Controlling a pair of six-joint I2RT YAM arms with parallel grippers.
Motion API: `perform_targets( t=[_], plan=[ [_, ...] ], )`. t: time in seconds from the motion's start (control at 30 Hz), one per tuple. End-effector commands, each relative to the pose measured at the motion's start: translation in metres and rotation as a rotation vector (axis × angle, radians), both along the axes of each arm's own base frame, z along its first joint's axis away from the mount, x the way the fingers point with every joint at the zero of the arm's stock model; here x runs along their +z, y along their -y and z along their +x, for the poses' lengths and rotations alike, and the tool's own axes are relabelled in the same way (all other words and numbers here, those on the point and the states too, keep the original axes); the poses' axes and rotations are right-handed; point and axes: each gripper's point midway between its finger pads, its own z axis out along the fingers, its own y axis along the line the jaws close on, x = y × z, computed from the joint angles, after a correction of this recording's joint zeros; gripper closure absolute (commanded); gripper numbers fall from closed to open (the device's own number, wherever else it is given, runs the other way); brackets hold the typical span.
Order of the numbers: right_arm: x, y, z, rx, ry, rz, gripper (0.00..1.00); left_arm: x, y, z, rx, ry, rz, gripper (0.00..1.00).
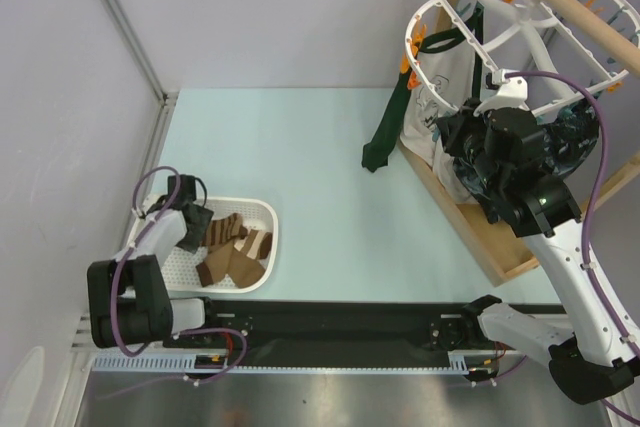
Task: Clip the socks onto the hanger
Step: Pick up the sock from the bin.
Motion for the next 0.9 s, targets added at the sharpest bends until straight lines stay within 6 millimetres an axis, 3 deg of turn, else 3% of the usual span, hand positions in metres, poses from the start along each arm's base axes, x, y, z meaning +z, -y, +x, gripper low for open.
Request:
perform_targets(
  t=[0.0, 0.13, 0.17, 0.27, 0.4, 0.43, 0.5, 0.63, 0.73, 0.77, 0.87],
  plan=[
    [0.003, -0.005, -0.002, 0.030, 0.006, 0.014, 1.00, 0.006, -0.011, 0.018, 0.081, 0.032, 0.008, 0.32],
    [0.003, -0.005, -0.001, 0.030, 0.006, 0.014, 1.00, -0.006, -0.014, 0.020, 0.106, -0.028, 0.006, 0.32],
    [0.004, -0.007, -0.001, 0.034, 0.007, 0.017, 1.00, -0.008, -0.015, 0.019, 0.109, -0.037, 0.003, 0.36],
    [0.003, -0.007, -0.001, 0.037, 0.003, 0.019, 1.00, -0.013, -0.015, 0.024, 0.095, -0.026, -0.010, 0.62],
    [0.001, -0.008, -0.002, 0.039, 0.001, 0.022, 1.00, -0.018, -0.016, 0.018, 0.073, -0.027, -0.005, 0.77],
    [0.001, -0.008, -0.001, 0.039, 0.000, 0.021, 1.00, -0.014, -0.016, 0.019, 0.070, -0.014, 0.001, 0.87],
    [0.001, -0.008, -0.001, 0.041, 0.000, 0.022, 1.00, -0.007, -0.016, 0.020, 0.043, 0.005, 0.011, 0.96],
    [0.000, -0.009, 0.000, 0.042, -0.003, 0.021, 1.00, 0.016, -0.011, 0.017, -0.065, 0.047, 0.027, 1.00],
    [-0.001, -0.012, 0.000, 0.055, -0.009, 0.024, 1.00, 0.059, 0.002, 0.024, -0.206, 0.161, 0.065, 1.00],
    [-0.001, -0.013, 0.000, 0.058, -0.011, 0.024, 1.00, 0.090, 0.008, 0.030, -0.253, 0.266, 0.094, 1.00],
    [-0.003, -0.013, 0.000, 0.063, -0.015, 0.013, 1.00, 0.153, 0.039, 0.045, -0.466, 0.473, 0.190, 1.00]
  ],
)
